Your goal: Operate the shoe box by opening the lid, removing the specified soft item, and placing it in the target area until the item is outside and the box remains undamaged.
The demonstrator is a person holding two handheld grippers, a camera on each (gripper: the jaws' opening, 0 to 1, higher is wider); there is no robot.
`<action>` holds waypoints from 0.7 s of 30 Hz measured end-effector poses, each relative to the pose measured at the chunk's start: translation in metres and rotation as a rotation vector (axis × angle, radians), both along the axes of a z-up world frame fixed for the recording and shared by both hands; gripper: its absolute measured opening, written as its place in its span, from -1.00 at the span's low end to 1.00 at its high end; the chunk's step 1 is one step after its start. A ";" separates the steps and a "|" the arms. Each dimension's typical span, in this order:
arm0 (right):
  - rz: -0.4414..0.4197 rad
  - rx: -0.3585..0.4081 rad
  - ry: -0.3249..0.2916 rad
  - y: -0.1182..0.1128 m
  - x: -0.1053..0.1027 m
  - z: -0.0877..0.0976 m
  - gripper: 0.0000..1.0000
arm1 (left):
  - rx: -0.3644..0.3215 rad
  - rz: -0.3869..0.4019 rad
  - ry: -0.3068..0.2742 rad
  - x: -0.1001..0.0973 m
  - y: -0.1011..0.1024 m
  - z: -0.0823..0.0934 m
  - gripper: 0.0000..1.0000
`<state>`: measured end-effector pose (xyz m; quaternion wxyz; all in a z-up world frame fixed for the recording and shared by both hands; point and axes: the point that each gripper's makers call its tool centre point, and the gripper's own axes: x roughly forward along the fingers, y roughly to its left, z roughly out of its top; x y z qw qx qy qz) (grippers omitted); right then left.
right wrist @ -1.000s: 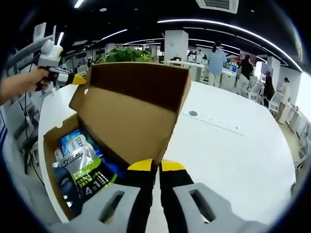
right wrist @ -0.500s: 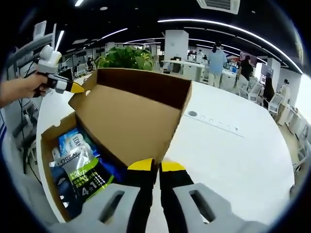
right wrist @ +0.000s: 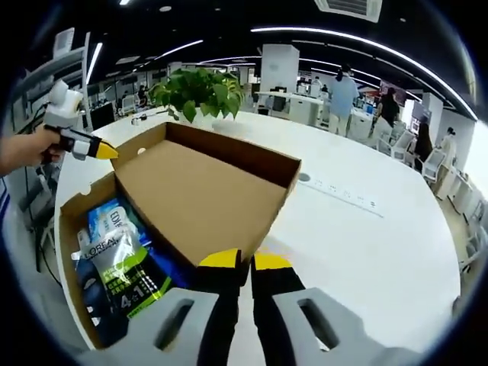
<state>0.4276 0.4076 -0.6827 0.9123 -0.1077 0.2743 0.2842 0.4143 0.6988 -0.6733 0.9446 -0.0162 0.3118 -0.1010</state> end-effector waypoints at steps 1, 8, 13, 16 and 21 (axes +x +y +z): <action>0.000 0.001 0.002 0.000 0.001 0.000 -0.94 | 0.001 0.002 0.001 -0.001 0.000 -0.001 -0.83; -0.011 0.013 0.022 0.000 0.002 -0.003 -0.94 | 0.015 0.014 0.012 -0.003 0.004 -0.006 -0.94; -0.014 0.015 0.033 0.000 0.005 -0.006 -0.94 | 0.007 0.015 0.022 -0.006 0.004 -0.008 -0.96; -0.016 0.019 0.041 0.000 0.006 -0.008 -0.94 | 0.008 0.014 0.026 -0.006 0.004 -0.010 -0.96; -0.019 0.023 0.057 0.000 0.007 -0.010 -0.94 | 0.005 0.016 0.024 -0.005 0.004 -0.011 -0.96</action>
